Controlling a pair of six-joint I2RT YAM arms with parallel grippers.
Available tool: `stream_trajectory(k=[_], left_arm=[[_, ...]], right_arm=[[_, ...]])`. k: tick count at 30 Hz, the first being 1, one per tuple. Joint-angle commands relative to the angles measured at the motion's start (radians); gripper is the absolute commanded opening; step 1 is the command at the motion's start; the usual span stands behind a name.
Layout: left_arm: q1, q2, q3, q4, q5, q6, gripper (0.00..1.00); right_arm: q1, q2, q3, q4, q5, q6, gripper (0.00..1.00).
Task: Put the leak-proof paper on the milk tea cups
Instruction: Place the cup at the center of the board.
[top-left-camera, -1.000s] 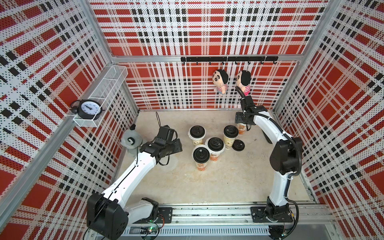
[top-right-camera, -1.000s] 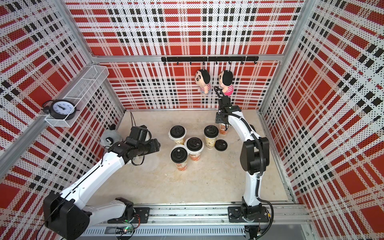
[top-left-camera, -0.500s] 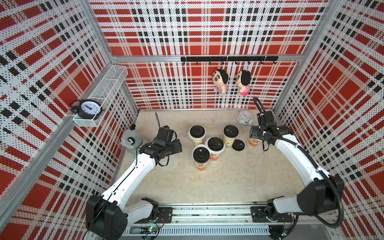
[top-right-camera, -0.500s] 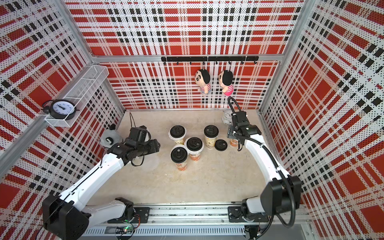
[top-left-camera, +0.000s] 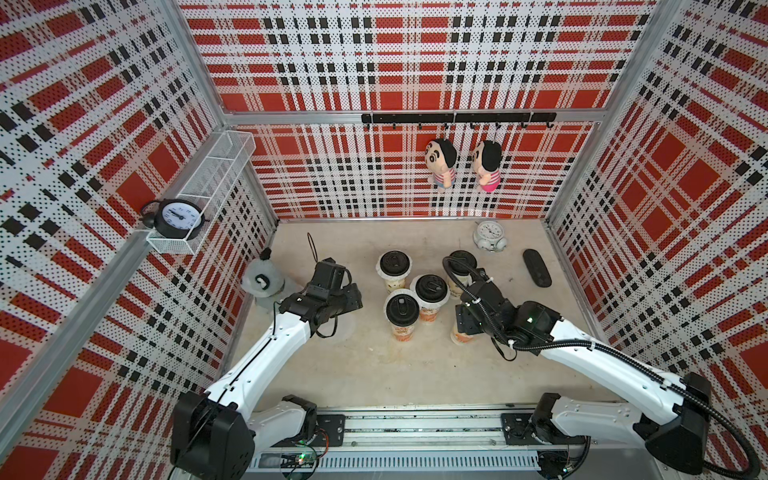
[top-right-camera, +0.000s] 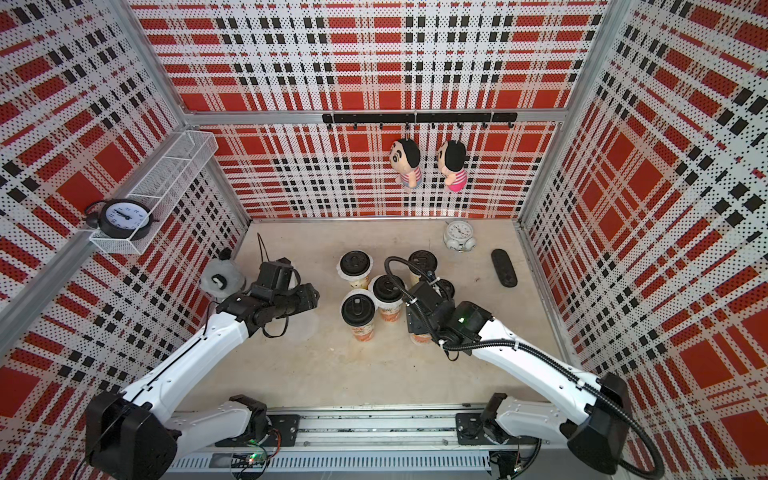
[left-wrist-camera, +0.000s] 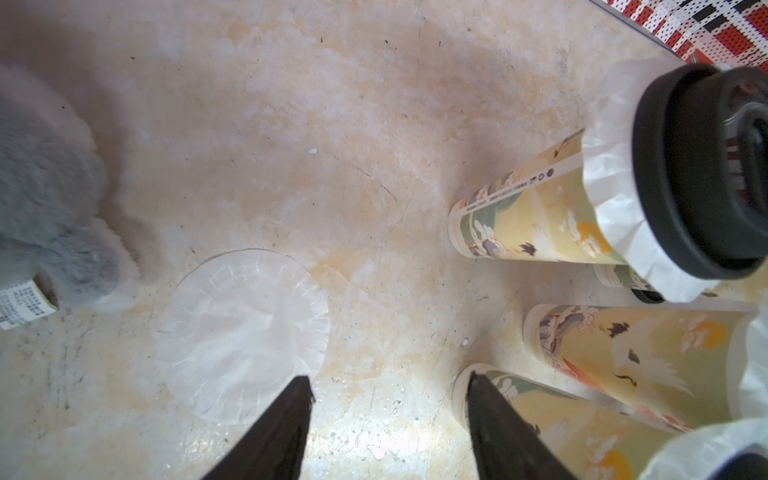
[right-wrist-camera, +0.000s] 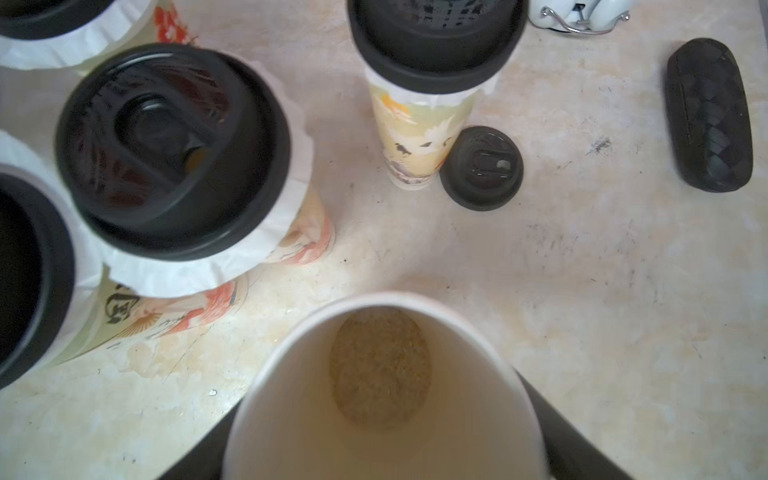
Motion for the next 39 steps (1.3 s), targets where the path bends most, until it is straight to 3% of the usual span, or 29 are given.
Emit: stream_trajectory(k=[1, 7, 26, 39], left_arm=[[0.008, -0.034, -0.014, 0.037, 0.012, -0.011, 0.64], [0.019, -0.062, -0.037, 0.037, 0.014, -0.012, 0.64], [0.054, -0.063, -0.083, 0.032, 0.035, -0.011, 0.65], [0.077, -0.028, -0.118, 0.036, 0.027, -0.030, 0.66]], right_arm=[[0.077, 0.043, 0.026, 0.080, 0.152, 0.096, 0.79], [0.144, 0.113, 0.041, 0.083, 0.171, 0.146, 0.80], [0.176, 0.168, -0.001, 0.084, 0.112, 0.181, 0.83], [0.198, 0.164, 0.056, 0.022, 0.106, 0.169, 1.00]])
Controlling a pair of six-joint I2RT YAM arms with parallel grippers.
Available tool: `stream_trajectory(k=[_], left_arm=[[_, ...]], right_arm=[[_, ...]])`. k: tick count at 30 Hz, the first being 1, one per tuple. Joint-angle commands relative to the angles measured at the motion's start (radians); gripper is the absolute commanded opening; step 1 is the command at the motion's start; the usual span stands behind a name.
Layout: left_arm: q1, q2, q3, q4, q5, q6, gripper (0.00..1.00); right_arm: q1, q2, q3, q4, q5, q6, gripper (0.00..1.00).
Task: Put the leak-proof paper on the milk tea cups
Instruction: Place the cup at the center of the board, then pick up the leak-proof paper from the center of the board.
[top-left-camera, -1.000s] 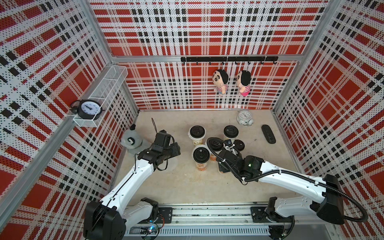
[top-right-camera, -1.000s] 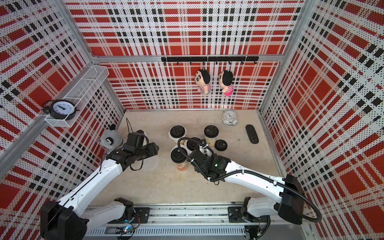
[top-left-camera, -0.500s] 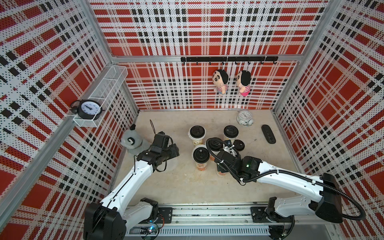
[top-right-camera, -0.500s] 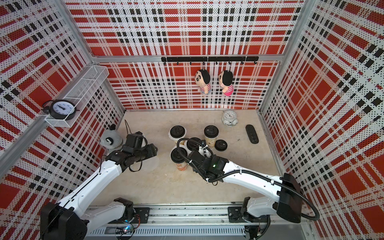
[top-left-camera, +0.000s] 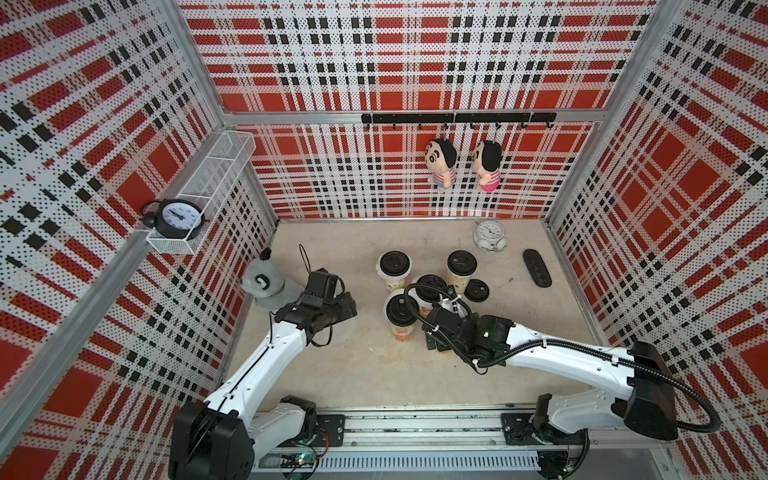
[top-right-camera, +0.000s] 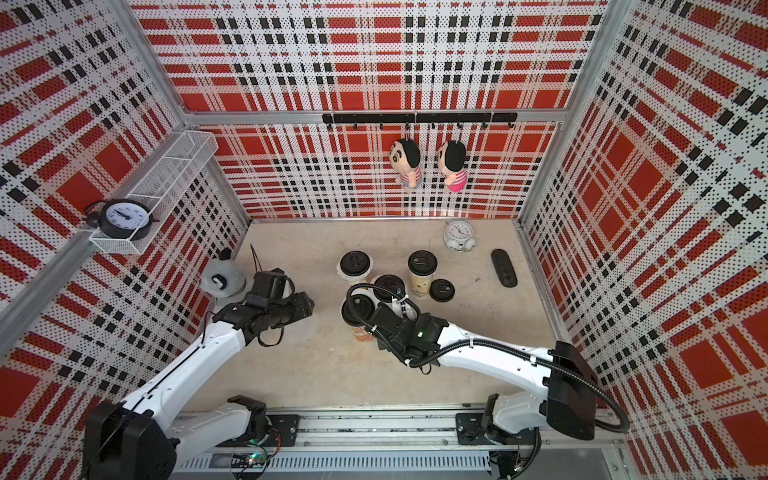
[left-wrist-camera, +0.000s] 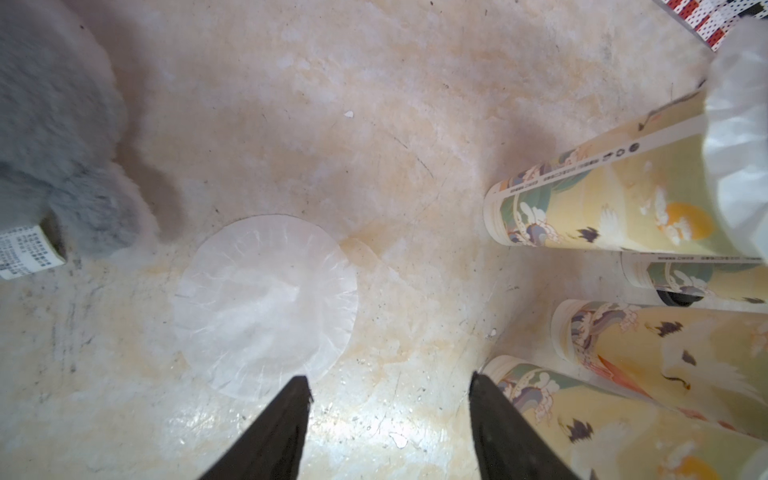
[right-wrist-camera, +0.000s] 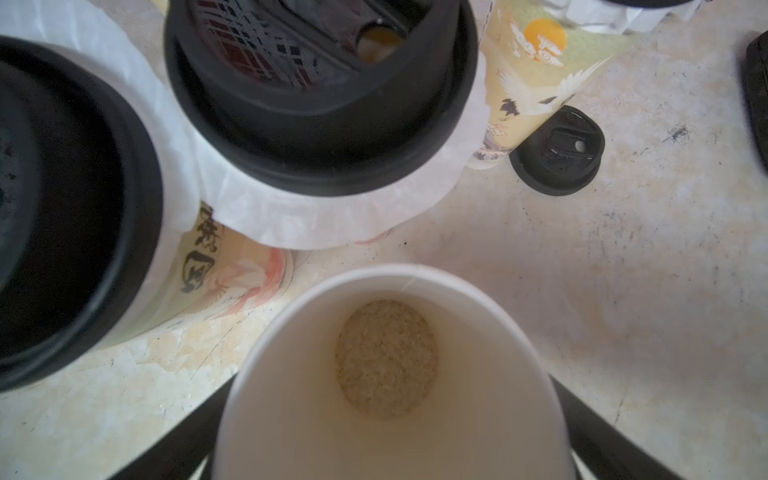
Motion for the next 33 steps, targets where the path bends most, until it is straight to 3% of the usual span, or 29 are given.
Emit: stream_trajectory(k=[1, 8, 11, 18, 24, 33], left_arm=[[0.013, 0.019, -0.019, 0.017, -0.011, -0.008, 0.66], [0.115, 0.063, -0.040, 0.043, -0.029, -0.038, 0.67], [0.155, 0.092, -0.054, 0.077, 0.002, -0.053, 0.66], [0.171, 0.205, -0.061, 0.086, -0.078, -0.066, 0.61], [0.170, 0.255, -0.104, 0.084, -0.150, -0.110, 0.59], [0.170, 0.298, -0.122, 0.095, -0.167, -0.149, 0.59]], right_arm=[[0.010, -0.024, 0.061, -0.030, 0.017, -0.003, 1.00], [-0.004, -0.116, 0.227, -0.091, 0.054, -0.096, 1.00], [-0.073, -0.153, 0.272, -0.088, -0.018, -0.142, 1.00], [-0.207, -0.208, 0.232, -0.028, -0.158, -0.248, 0.96], [-0.267, -0.229, 0.195, -0.004, -0.236, -0.295, 0.94], [-0.313, -0.219, 0.171, 0.013, -0.284, -0.360, 0.94]])
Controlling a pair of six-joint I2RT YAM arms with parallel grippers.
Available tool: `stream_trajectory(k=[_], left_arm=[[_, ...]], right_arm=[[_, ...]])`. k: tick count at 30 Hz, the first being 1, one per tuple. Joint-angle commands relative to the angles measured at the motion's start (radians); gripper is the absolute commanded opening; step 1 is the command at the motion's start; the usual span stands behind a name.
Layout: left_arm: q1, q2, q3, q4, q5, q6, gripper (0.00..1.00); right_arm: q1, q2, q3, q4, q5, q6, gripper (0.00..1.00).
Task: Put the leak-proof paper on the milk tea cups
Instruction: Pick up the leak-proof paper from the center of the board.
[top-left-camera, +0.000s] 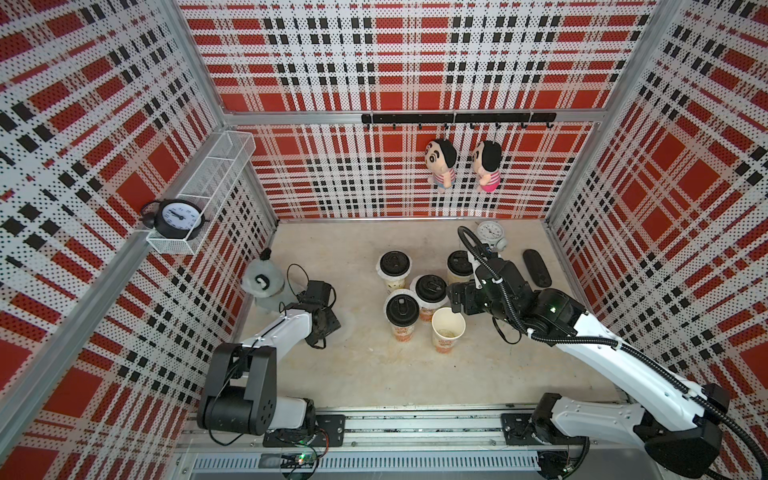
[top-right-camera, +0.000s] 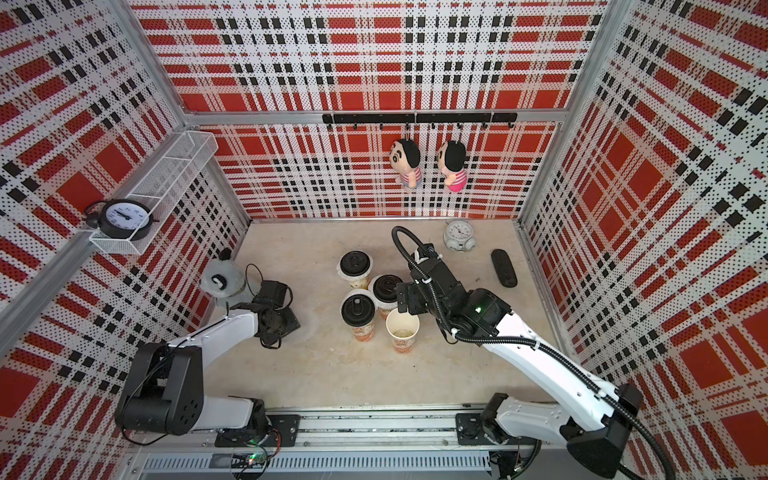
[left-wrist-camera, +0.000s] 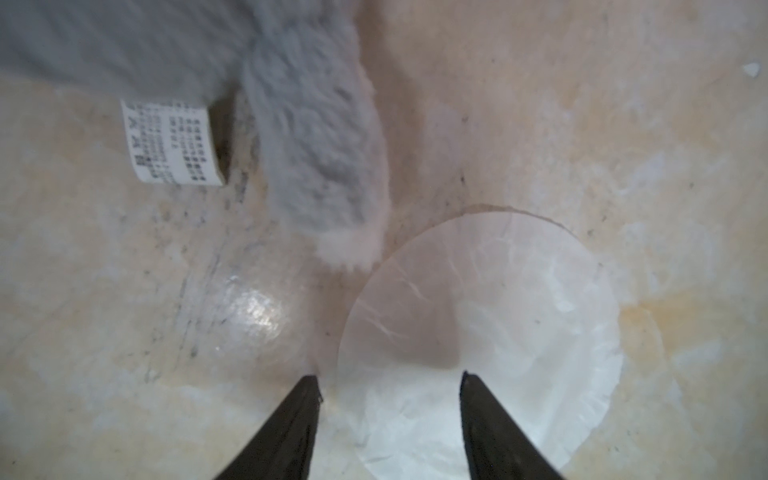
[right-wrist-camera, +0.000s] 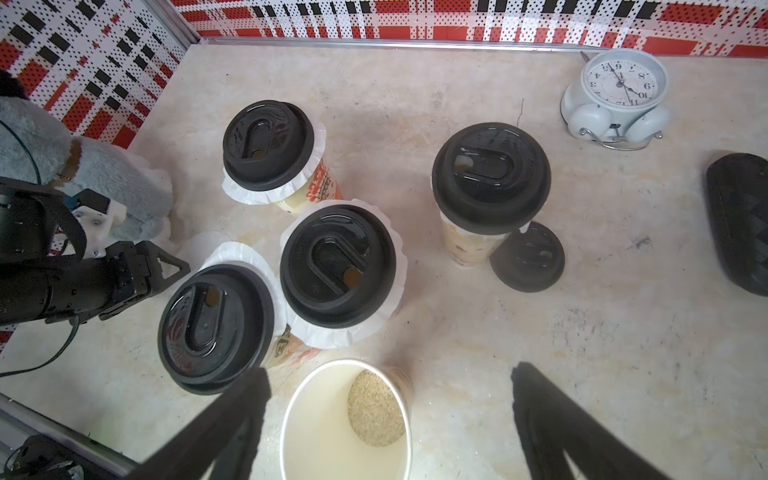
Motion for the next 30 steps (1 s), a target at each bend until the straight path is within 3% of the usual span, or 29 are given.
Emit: stream_trajectory(k=[1, 11, 22, 30], left_arm=[[0.005, 0.021, -0.017, 0.024, -0.022, -0.024, 0.59], [0.000, 0.138, -0.060, 0.047, -0.008, -0.023, 0.51], [-0.063, 0.292, -0.040, 0.033, -0.035, -0.024, 0.45], [-0.072, 0.287, -0.045, 0.041, -0.024, -0.020, 0.31]], right_arm=[[-0.017, -0.009, -0.017, 0.024, -0.034, -0.040, 0.94], [-0.054, -0.008, -0.010, 0.004, -0.069, -0.054, 0.93], [-0.076, -0.014, -0.004, -0.028, -0.082, -0.050, 0.93], [-0.102, -0.017, -0.019, -0.022, -0.089, -0.049, 0.92]])
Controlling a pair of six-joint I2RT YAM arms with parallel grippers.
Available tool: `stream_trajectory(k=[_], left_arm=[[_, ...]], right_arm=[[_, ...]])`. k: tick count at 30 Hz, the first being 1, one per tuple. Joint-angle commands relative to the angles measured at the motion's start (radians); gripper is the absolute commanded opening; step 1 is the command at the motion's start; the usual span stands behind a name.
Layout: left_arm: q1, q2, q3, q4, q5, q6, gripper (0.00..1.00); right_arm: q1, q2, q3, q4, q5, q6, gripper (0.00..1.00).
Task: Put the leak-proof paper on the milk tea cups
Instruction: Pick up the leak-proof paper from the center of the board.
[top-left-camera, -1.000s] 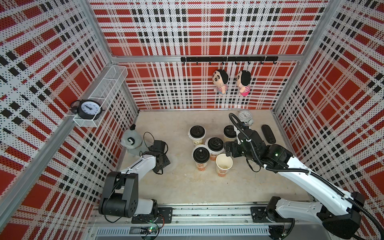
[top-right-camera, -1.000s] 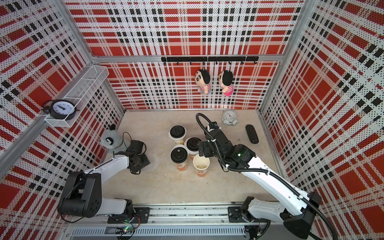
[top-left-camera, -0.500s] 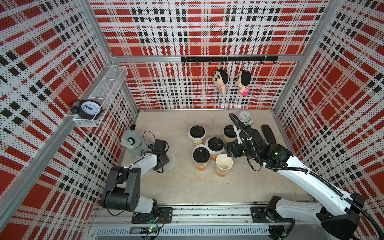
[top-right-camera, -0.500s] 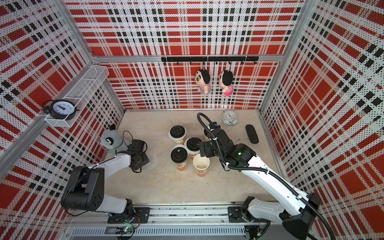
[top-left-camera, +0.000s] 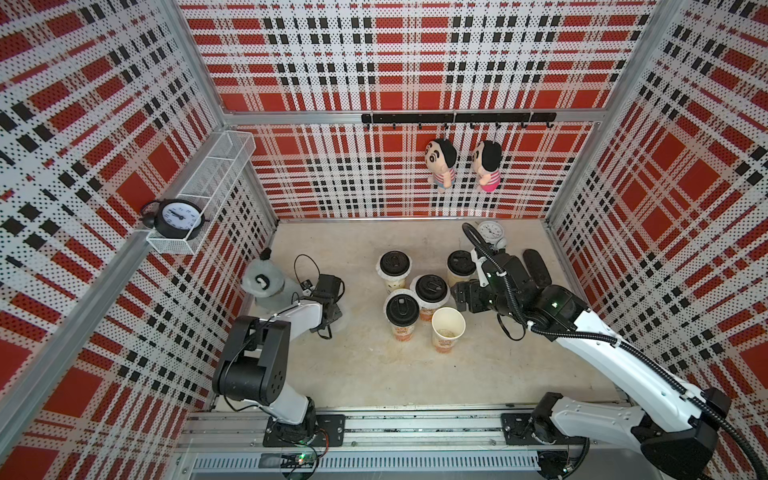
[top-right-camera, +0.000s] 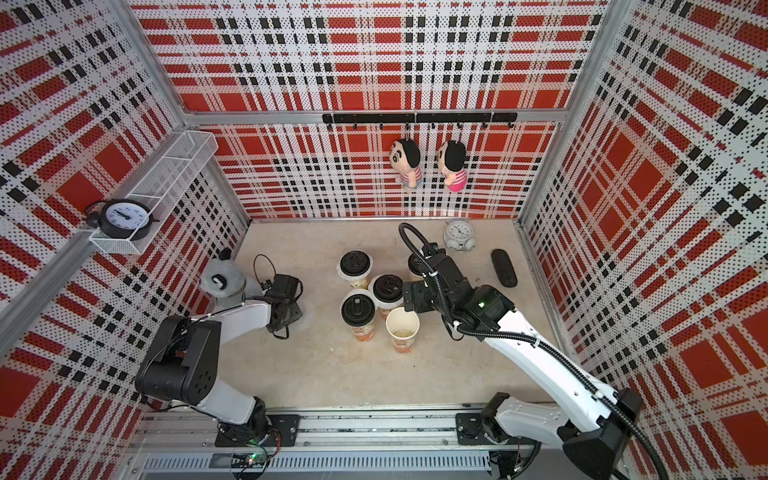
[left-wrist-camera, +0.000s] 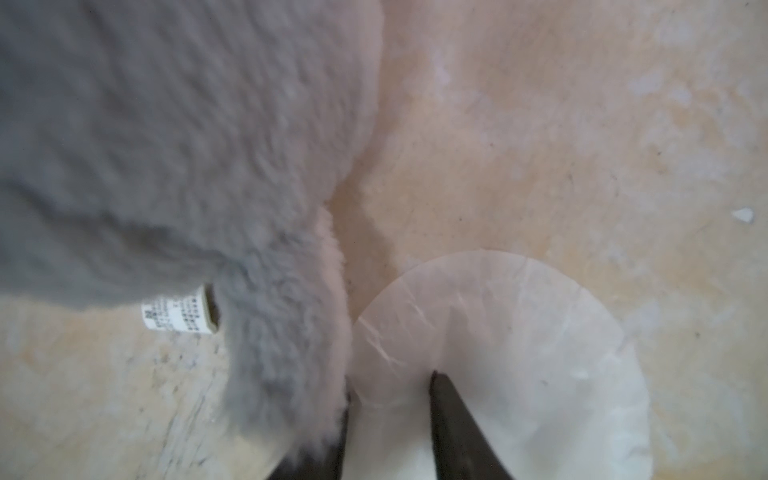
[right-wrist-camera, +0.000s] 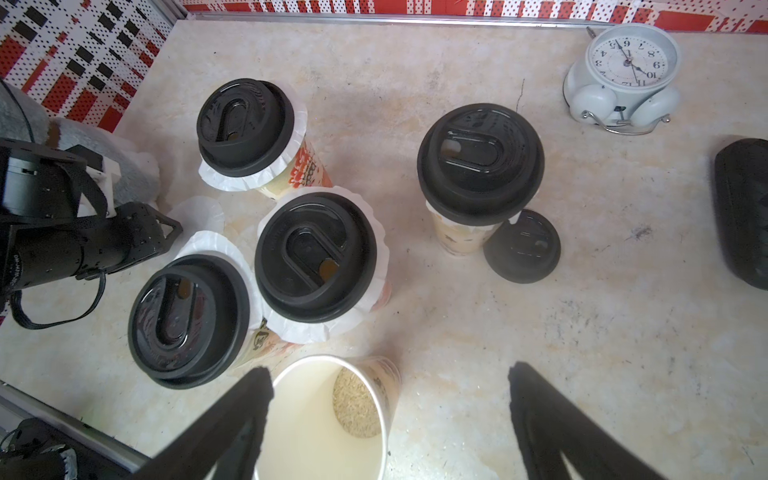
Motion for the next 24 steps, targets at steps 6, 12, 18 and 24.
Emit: stream_trajectory(k=[6, 12, 18, 24], left_arm=[[-0.025, 0.079, -0.073, -0.109, 0.204, -0.016, 0.14], [-0.064, 0.029, 0.030, -0.176, 0.170, -0.017, 0.06], [-0.075, -0.097, 0.200, -0.336, 0.089, 0.008, 0.03], [-0.075, -0.257, 0.433, -0.532, 0.042, 0.076, 0.04]], right_arm=[[-0.012, -0.022, 0.000, -0.017, -0.004, -0.001, 0.92], [-0.013, -0.032, 0.013, -0.040, 0.001, 0.015, 0.92], [-0.014, -0.050, 0.029, -0.069, 0.051, 0.040, 0.92], [-0.054, -0.056, 0.047, -0.073, 0.065, 0.055, 0.92]])
